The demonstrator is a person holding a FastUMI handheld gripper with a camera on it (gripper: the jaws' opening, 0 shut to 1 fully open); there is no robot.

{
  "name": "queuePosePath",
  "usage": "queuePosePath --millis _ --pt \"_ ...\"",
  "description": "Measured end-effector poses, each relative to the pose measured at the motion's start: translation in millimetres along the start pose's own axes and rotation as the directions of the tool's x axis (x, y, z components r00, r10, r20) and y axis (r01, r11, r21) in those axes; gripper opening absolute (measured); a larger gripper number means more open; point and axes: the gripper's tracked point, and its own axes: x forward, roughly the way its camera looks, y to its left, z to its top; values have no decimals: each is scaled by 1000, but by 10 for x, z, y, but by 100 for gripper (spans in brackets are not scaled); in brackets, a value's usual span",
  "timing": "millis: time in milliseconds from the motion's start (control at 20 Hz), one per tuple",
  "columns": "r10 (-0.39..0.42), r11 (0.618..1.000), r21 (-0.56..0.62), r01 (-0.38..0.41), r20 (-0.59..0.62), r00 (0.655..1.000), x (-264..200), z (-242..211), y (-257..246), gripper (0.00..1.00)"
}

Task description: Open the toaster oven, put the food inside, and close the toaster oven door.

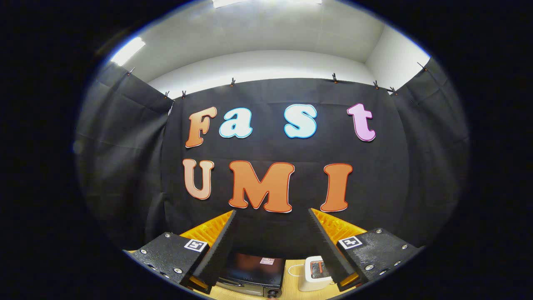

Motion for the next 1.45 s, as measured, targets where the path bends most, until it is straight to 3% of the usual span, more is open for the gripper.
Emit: queuePosePath --millis 1450 --pt "-17 1000 14 18 -72 997 -15 -398 -140 99"
